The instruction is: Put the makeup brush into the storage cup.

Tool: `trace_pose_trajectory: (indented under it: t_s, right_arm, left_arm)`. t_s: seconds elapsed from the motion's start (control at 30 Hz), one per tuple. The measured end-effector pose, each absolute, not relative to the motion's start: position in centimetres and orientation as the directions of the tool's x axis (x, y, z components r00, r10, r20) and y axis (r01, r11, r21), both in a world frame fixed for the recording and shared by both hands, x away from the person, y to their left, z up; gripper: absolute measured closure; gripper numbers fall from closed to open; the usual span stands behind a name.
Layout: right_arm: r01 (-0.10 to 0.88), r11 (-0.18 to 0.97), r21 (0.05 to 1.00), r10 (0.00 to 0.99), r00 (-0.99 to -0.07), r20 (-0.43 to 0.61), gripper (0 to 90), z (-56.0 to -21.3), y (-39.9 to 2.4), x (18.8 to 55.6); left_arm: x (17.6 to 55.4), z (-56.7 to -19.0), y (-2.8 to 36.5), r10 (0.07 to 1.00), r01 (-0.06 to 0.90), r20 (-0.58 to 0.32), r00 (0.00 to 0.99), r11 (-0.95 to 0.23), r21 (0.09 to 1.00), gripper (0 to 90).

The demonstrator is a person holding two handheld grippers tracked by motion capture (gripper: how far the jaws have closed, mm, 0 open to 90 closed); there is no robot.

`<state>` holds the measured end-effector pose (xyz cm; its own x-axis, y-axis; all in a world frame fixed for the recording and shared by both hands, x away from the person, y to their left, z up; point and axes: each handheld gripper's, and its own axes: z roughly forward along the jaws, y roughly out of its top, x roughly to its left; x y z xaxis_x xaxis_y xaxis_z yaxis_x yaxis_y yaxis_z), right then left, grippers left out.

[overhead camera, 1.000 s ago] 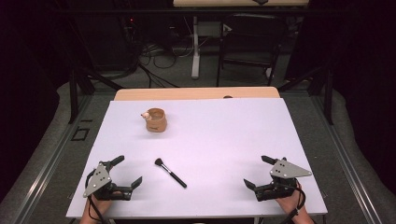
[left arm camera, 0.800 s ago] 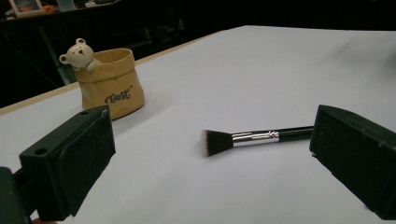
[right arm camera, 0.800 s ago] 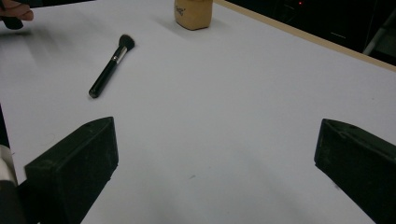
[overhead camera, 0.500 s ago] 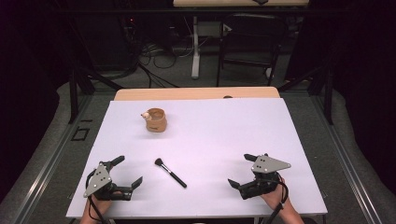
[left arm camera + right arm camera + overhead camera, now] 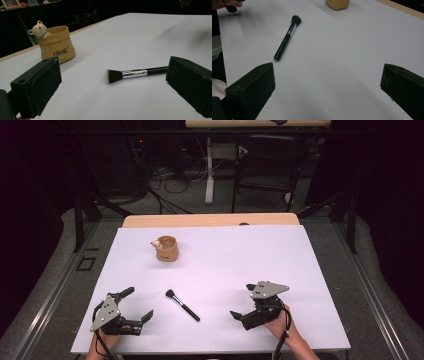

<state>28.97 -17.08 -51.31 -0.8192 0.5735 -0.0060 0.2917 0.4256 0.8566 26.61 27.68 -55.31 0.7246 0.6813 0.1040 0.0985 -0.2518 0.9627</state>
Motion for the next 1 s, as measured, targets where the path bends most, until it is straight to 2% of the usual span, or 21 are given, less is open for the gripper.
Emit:
trace_pose_trajectory:
  t_s: [0.5,1.0]
  right_arm:
    - [0.341,0.497,0.798,0.526,-0.850,0.036,0.0,-50.7,-12.1,30.7]
    - [0.350,0.563,0.749,0.480,-0.876,0.048,0.0,-50.5,-8.2,31.6]
  left_arm:
    - [26.7,-55.4,27.6,0.682,0.101,0.106,0.723,-0.256,0.961,0.1]
    - [26.6,-55.3,27.6,0.684,0.089,0.115,0.721,-0.256,0.963,0.1]
